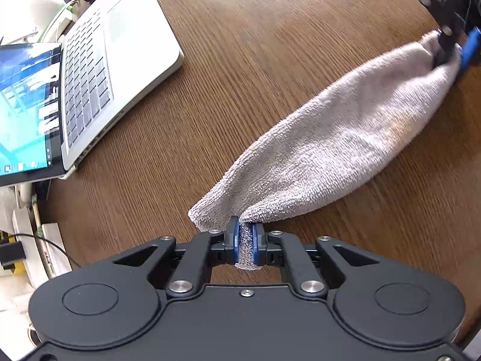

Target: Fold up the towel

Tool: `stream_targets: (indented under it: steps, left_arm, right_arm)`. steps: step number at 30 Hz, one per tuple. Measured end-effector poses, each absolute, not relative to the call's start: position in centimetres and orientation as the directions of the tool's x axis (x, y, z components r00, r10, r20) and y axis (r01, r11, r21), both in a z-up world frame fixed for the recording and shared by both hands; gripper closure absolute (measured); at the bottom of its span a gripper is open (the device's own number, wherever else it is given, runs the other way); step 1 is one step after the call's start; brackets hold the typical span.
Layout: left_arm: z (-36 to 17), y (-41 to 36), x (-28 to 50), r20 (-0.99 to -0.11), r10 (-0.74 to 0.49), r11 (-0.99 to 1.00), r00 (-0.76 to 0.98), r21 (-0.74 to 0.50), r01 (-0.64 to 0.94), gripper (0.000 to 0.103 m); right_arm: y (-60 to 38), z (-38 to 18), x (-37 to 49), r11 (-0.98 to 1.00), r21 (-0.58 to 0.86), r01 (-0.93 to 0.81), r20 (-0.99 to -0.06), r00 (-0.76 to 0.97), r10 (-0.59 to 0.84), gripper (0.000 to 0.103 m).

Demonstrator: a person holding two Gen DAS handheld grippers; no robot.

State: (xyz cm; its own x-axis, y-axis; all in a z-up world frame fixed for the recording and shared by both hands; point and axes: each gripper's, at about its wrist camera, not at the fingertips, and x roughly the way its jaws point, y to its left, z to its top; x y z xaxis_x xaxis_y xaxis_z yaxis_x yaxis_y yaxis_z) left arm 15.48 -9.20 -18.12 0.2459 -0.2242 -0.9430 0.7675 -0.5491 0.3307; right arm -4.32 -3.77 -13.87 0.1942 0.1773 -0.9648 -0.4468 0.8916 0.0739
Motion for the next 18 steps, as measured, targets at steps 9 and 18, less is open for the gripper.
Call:
stream_targets:
  steps: [9, 18]
  left_arm:
    - [-16.9, -5.7, 13.6, -0.911, -0.232, -0.453, 0.342, 0.412, 0.79, 0.015]
    - [-12.2, -3.0, 5.4, -0.94, -0.332, -0.193, 0.076, 0.146, 0.97, 0.005]
  right_arm:
    - [-3.8, -12.1, -7.0, 0.793, 0.041, -0.608, -0.944, 0.236, 0.23, 0.019]
    - [-8.0, -10.8, -8.5, 0.43, -0.07, -0.9, -0.901, 0.242, 0.36, 0.016]
